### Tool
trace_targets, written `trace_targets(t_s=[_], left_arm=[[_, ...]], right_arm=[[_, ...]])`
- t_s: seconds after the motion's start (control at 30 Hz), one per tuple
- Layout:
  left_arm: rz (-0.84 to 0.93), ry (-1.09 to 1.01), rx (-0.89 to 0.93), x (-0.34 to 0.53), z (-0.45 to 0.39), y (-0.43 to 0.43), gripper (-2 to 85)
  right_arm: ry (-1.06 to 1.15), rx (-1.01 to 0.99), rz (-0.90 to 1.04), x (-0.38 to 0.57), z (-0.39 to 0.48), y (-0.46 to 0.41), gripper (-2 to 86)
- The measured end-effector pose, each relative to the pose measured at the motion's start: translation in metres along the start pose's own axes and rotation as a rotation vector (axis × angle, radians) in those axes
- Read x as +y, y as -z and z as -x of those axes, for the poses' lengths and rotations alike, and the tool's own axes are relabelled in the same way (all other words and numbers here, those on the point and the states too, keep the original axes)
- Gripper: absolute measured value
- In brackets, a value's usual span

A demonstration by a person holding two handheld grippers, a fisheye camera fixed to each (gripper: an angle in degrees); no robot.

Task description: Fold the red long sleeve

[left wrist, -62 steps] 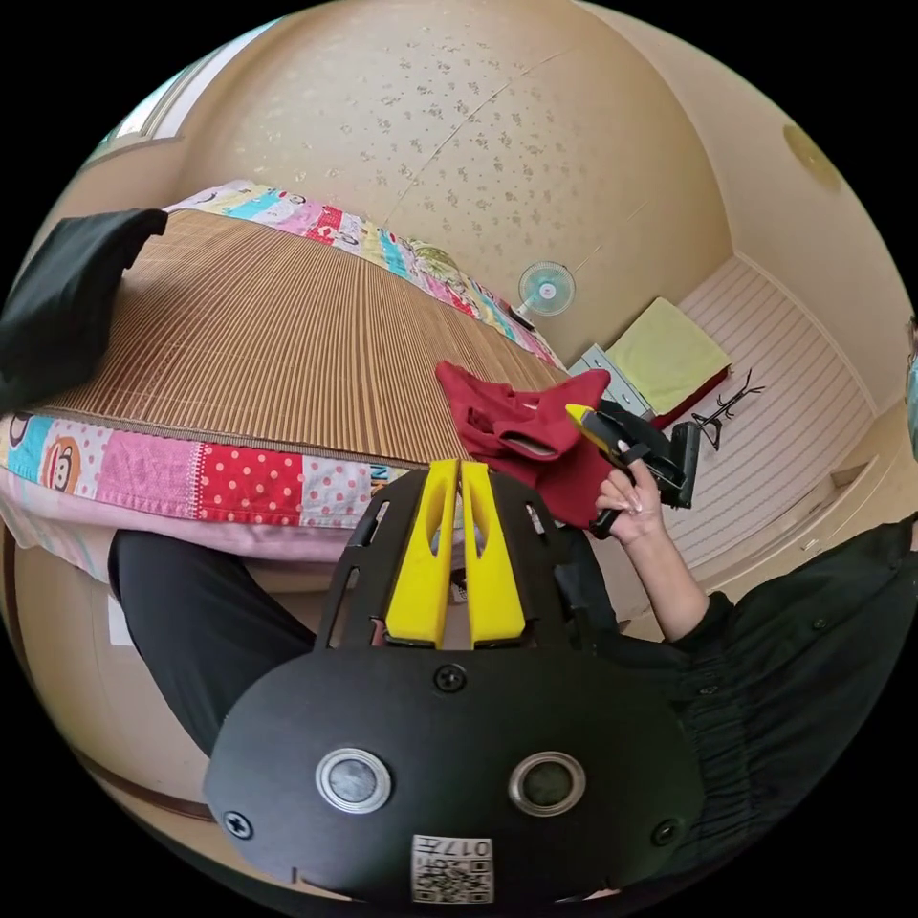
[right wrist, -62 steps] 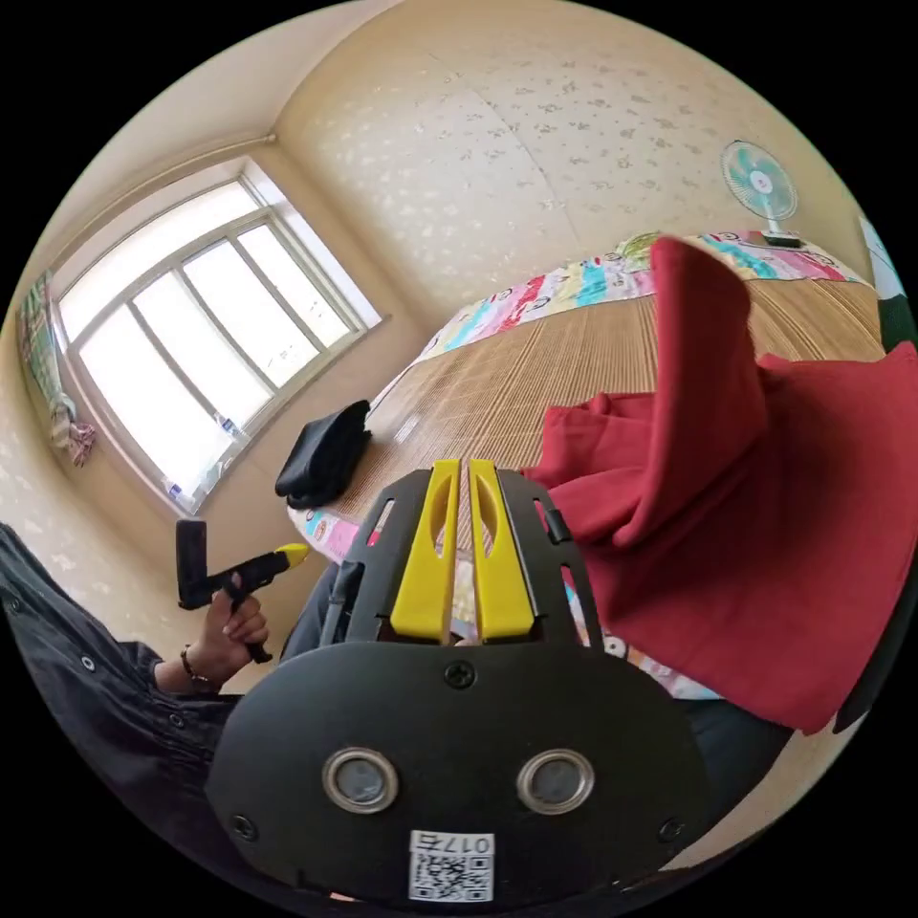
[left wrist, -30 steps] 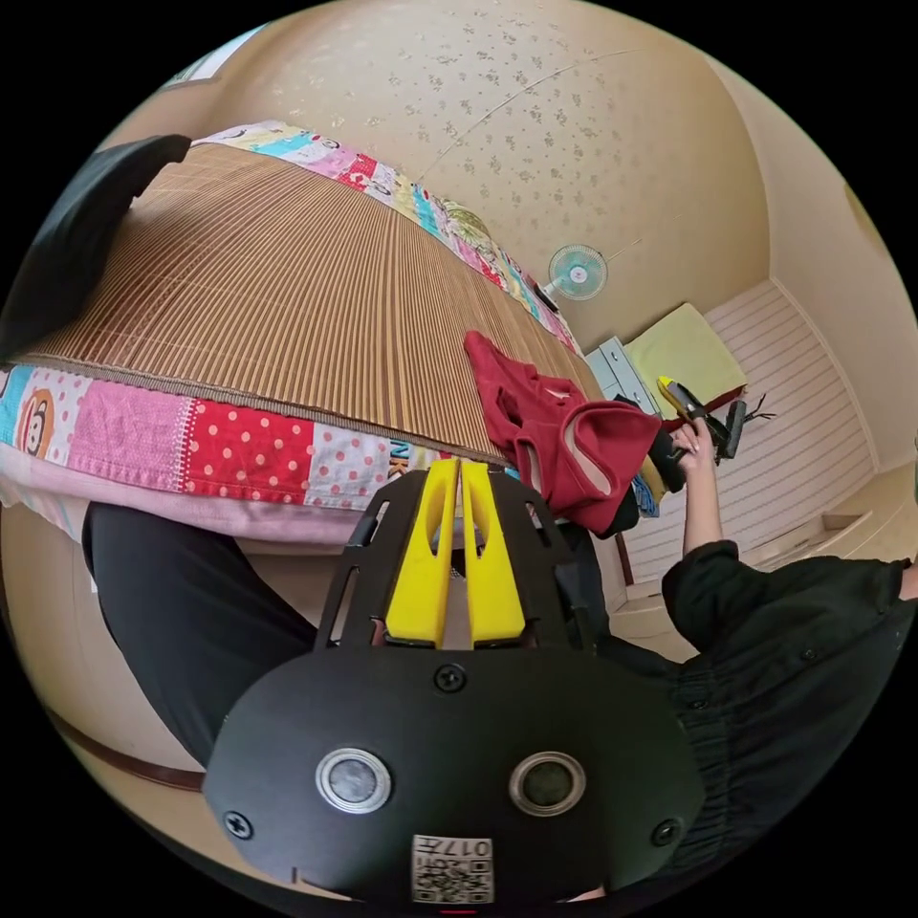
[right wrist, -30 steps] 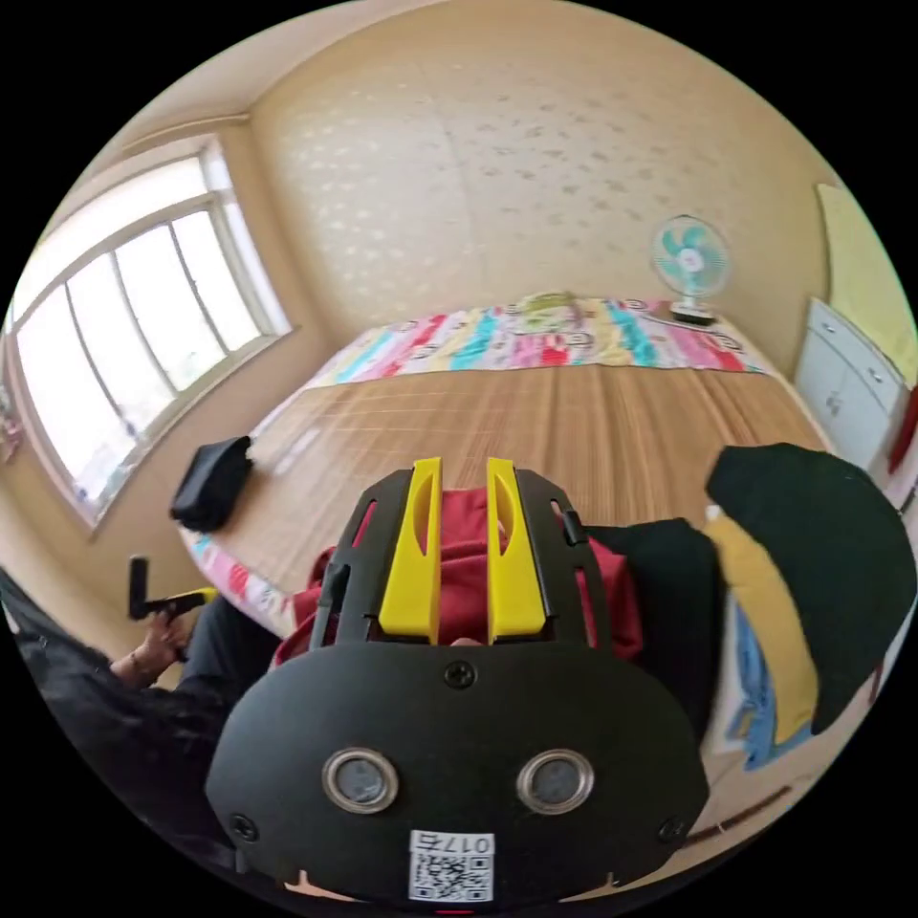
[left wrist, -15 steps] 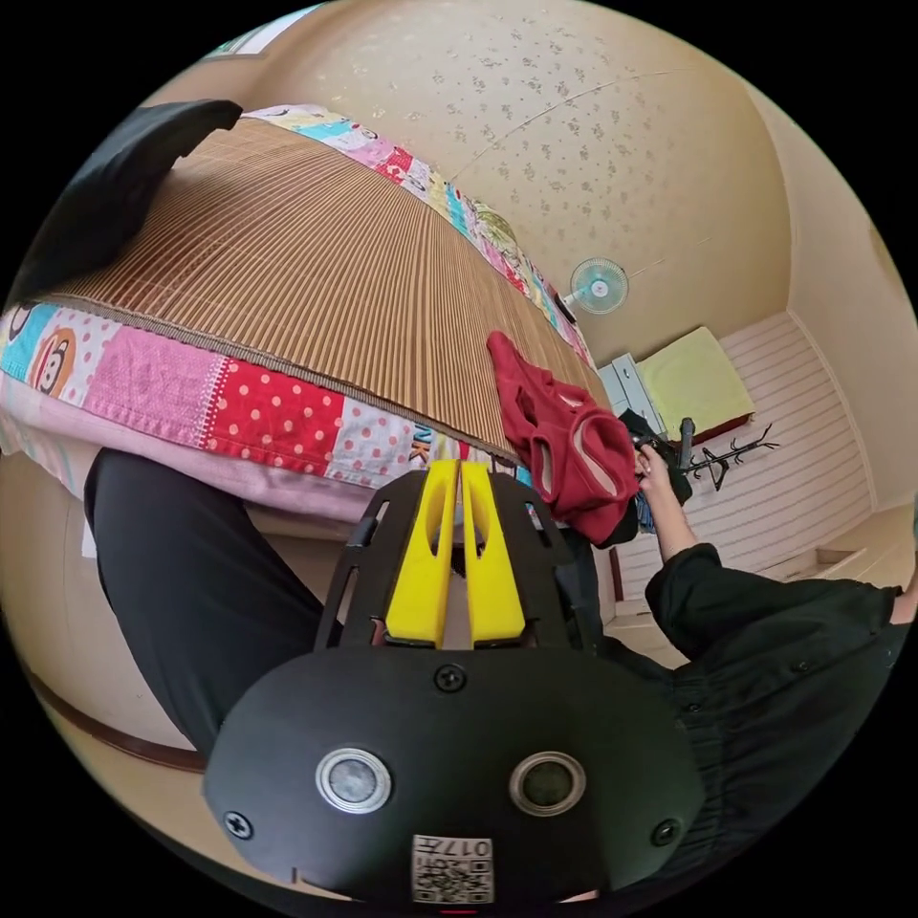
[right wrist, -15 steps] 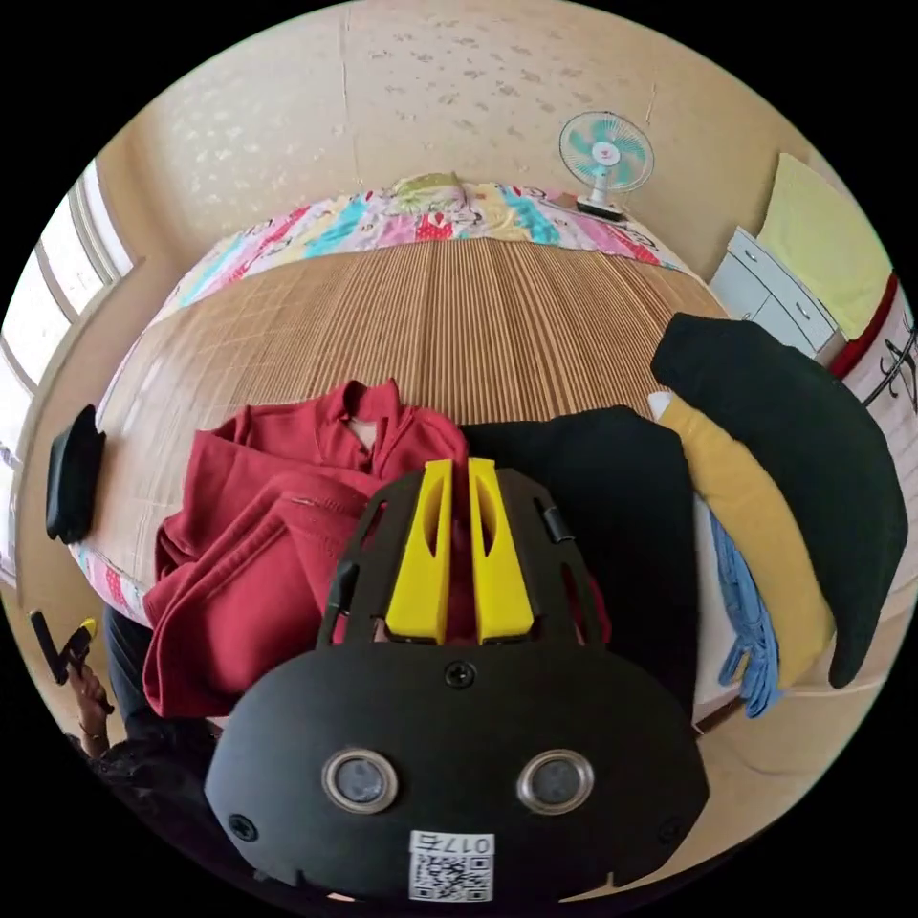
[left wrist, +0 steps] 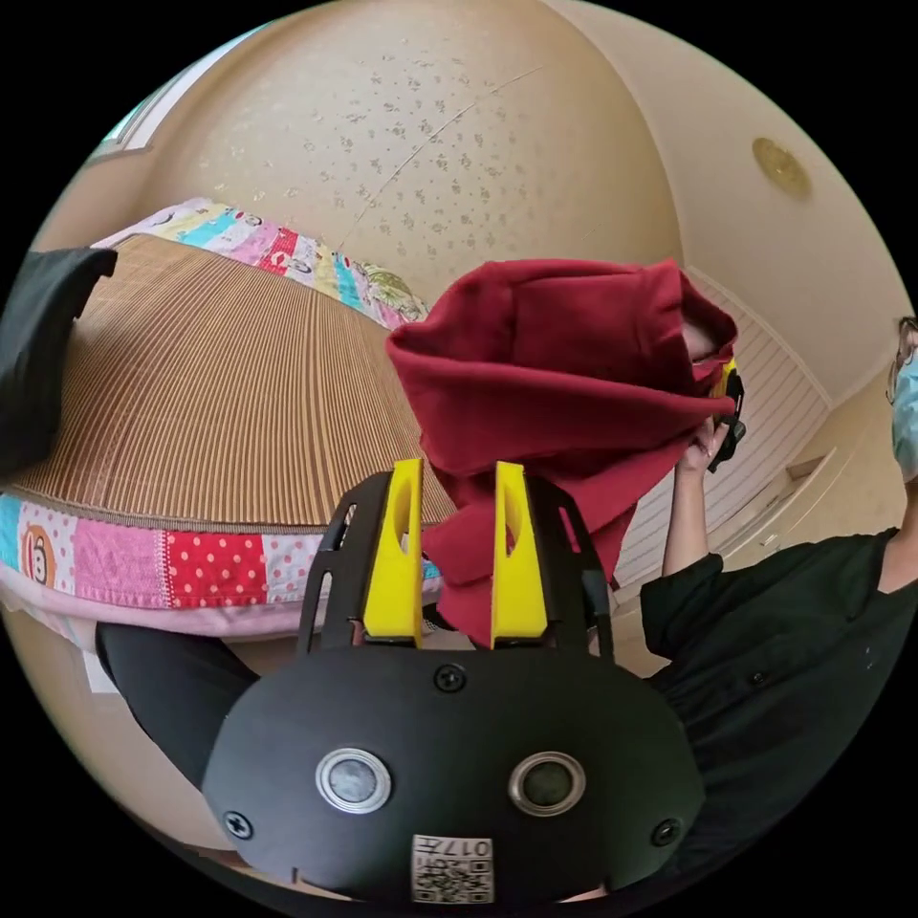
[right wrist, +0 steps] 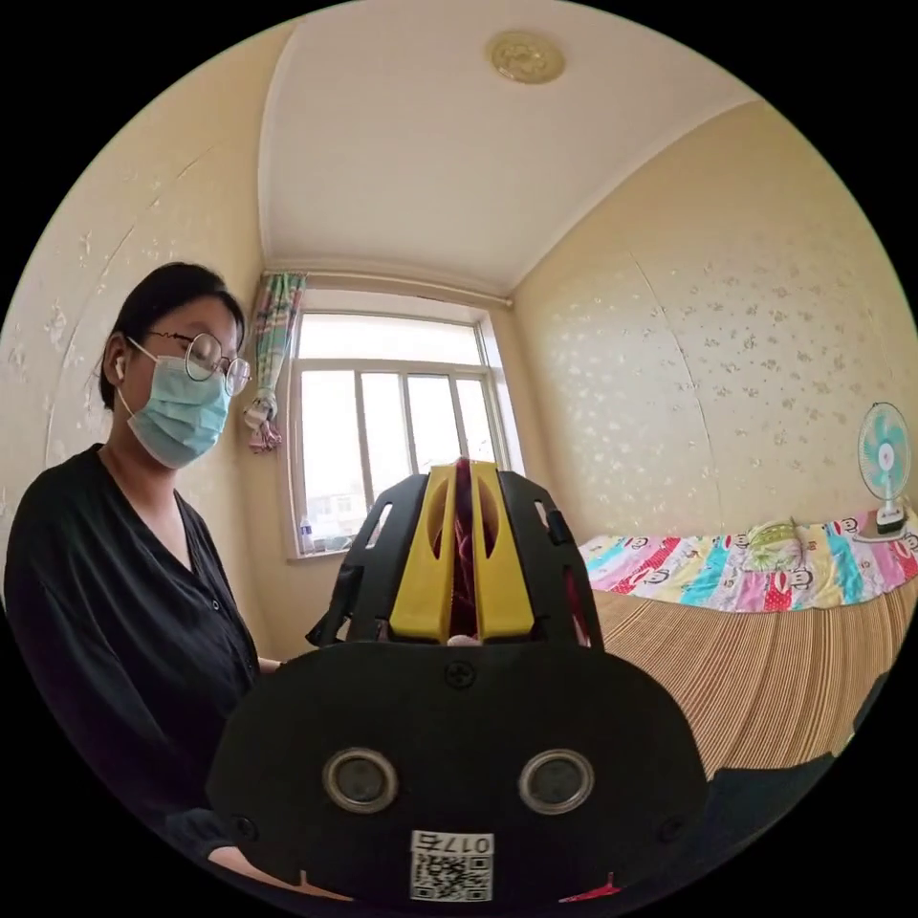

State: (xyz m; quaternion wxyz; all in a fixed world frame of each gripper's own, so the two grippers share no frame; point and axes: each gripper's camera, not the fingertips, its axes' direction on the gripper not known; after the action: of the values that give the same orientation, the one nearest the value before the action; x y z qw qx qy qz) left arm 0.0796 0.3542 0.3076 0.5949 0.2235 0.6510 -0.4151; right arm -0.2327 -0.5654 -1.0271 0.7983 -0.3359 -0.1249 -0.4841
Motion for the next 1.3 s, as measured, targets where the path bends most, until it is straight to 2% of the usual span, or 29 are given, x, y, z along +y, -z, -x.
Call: trace_targets(t_s=[0.1, 0.2, 0.27, 0.33, 0.37, 0.4, 0.43, 0.47, 0.5, 0.53, 0.63, 0.77, 0.83, 0.9, 1.07, 1.13, 1.23, 1.3], left_arm=[[-0.039, -0.064, 0.036, -0.004, -0.022, 0.012, 13.2], [0.026, -0.085, 0.034, -0.002, -0.034, 0.001, 12.8], [0.047, -0.094, 0.032, 0.005, -0.04, -0.009, 9.9], [0.045, -0.128, 0.011, 0.011, -0.042, -0.023, 5.0], [0.054, -0.161, -0.059, 0.013, -0.041, -0.041, 2.4], [0.106, -0.149, -0.157, 0.015, -0.031, -0.071, 1.1], [0.15, -0.136, -0.197, 0.015, -0.023, -0.092, 0.5], [0.261, -0.11, -0.248, 0.017, -0.005, -0.138, 0.2], [0.383, -0.072, -0.278, 0.023, 0.015, -0.186, 0.0], [0.426, -0.057, -0.283, 0.027, 0.023, -0.205, -0.1], [0.347, -0.037, -0.293, 0.037, 0.033, -0.221, -0.7], [0.371, 0.053, -0.197, 0.026, 0.047, -0.209, -0.9], [0.402, 0.048, -0.183, 0.011, 0.045, -0.202, -0.9], [0.417, -0.055, -0.188, -0.009, 0.029, -0.191, -0.7], [0.56, -0.273, -0.216, -0.032, 0.012, -0.189, 0.1], [0.533, -0.341, -0.195, -0.039, 0.005, -0.176, 1.0], [0.414, -0.452, -0.175, -0.057, -0.004, -0.139, 1.0], [0.349, -0.483, -0.31, -0.076, 0.008, -0.128, 1.6]], right_arm=[[-0.038, 0.039, -0.006, -0.013, -0.009, -0.003, 0.9], [-0.175, -0.245, -0.263, -0.009, -0.04, 0.014, 0.5], [-0.201, -0.188, -0.29, -0.016, -0.054, 0.015, 0.4], [-0.094, 0.256, -0.059, -0.019, -0.061, -0.017, 0.6], [-0.097, 0.365, 0.026, -0.014, -0.068, -0.032, 0.6], [-0.108, 0.503, 0.233, 0.006, -0.087, -0.067, 0.9], [-0.105, 0.47, 0.437, 0.042, -0.103, -0.103, 1.2], [-0.108, 0.412, 0.527, 0.069, -0.108, -0.12, 1.3], [-0.161, 0.321, 0.675, 0.133, -0.117, -0.15, 1.7], [-0.241, 0.286, 0.81, 0.2, -0.123, -0.169, 2.2], [-0.442, 0.33, 0.903, 0.311, -0.128, -0.155, 4.0], [-0.545, 0.315, 0.943, 0.364, -0.121, -0.117, 6.3], [-0.52, 0.34, 1.179, 0.401, -0.123, -0.114, 7.3], [-0.459, 0.363, 1.316, 0.421, -0.124, -0.12, 7.8], [-0.23, 0.243, 1.447, 0.437, -0.129, -0.178, 8.8], [-0.103, 0.092, 1.599, 0.465, -0.132, -0.223, 9.5], [0.0, -0.078, 1.723, 0.521, -0.131, -0.262, 10.1], [-0.036, -0.174, 1.793, 0.563, -0.135, -0.28, 10.2]])
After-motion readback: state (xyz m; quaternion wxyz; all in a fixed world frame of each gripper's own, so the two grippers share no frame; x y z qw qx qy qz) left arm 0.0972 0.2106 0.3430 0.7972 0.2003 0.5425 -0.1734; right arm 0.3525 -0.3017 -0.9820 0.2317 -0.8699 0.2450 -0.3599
